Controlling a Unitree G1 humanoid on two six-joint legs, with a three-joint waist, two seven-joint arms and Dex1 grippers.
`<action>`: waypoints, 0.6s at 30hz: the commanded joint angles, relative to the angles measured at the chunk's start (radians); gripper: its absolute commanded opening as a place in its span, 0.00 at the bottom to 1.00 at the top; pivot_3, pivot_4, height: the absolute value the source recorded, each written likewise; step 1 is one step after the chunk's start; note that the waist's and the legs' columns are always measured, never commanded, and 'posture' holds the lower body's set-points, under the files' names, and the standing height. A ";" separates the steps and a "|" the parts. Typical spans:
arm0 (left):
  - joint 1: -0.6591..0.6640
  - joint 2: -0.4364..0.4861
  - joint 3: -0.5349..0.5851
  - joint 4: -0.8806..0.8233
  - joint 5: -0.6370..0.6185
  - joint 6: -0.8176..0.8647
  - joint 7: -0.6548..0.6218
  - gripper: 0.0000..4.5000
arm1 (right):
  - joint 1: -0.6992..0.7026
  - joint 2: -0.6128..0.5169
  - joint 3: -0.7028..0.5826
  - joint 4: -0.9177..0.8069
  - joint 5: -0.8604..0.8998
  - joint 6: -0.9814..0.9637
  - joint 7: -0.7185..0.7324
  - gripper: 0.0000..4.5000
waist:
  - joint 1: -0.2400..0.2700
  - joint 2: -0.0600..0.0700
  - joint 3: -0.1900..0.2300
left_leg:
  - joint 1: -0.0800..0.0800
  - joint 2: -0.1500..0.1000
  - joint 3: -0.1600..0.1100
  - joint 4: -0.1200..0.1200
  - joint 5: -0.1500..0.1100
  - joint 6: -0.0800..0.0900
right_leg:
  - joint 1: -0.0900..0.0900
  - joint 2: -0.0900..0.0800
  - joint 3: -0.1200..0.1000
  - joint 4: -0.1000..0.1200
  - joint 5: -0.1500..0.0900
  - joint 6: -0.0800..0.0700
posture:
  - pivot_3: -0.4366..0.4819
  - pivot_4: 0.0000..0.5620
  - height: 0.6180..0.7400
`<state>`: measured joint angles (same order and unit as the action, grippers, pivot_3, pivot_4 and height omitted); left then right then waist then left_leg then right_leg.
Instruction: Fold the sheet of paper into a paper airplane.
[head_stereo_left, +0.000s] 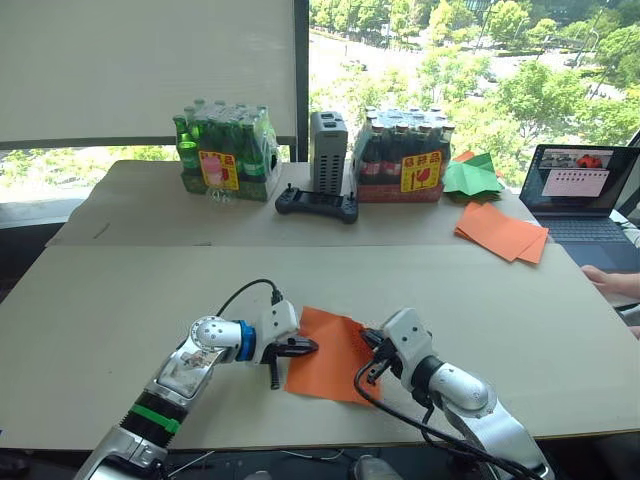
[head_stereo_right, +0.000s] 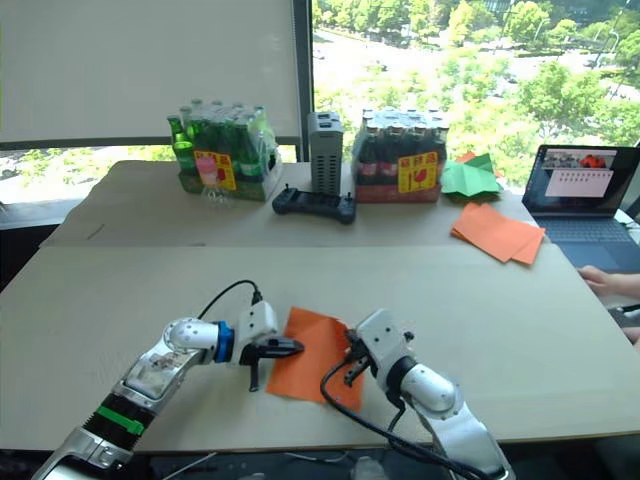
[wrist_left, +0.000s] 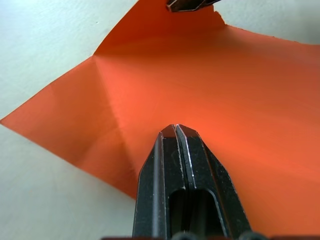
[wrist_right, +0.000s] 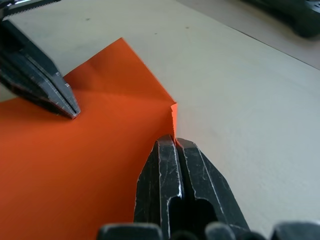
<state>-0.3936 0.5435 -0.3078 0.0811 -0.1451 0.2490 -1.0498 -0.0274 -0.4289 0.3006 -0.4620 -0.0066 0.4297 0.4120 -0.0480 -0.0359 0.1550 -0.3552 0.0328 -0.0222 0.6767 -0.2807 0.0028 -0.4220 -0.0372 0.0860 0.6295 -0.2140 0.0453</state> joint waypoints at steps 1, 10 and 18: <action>-0.002 0.022 0.020 0.011 0.013 0.028 0.003 0.00 | -0.030 -0.060 0.096 0.017 -0.135 -0.118 0.027 0.01 | 0.000 0.000 0.000 | 0.000 0.000 0.000 0.000 0.000 0.000 | 0.000 0.000 0.000 0.000 0.000 0.000 | 0.48 0.27 0.94; -0.003 0.034 0.034 -0.007 0.004 0.045 -0.001 0.00 | -0.085 -0.059 0.152 0.123 -0.265 -0.138 0.042 0.01 | 0.000 0.000 0.000 | 0.000 0.000 0.000 0.000 0.000 0.000 | 0.000 0.000 0.000 0.000 0.000 0.000 | 0.48 0.27 0.94; -0.143 0.019 0.092 -0.042 -0.081 0.134 -0.048 0.00 | -0.086 -0.032 0.146 0.135 -0.276 -0.134 0.064 0.01 | 0.003 -0.001 0.001 | -0.001 0.000 0.000 0.000 0.000 0.000 | -0.001 0.001 0.000 0.000 0.000 0.000 | 0.48 0.27 0.94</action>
<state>-0.4968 0.5665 -0.2434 0.0778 -0.1959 0.3757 -1.0837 -0.1134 -0.4649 0.4423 -0.3315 -0.2767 0.2943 0.4589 -0.0453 -0.0370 0.1555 -0.3565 0.0331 -0.0225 0.6769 -0.2807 0.0028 -0.4227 -0.0365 0.0857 0.6295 -0.2144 0.0449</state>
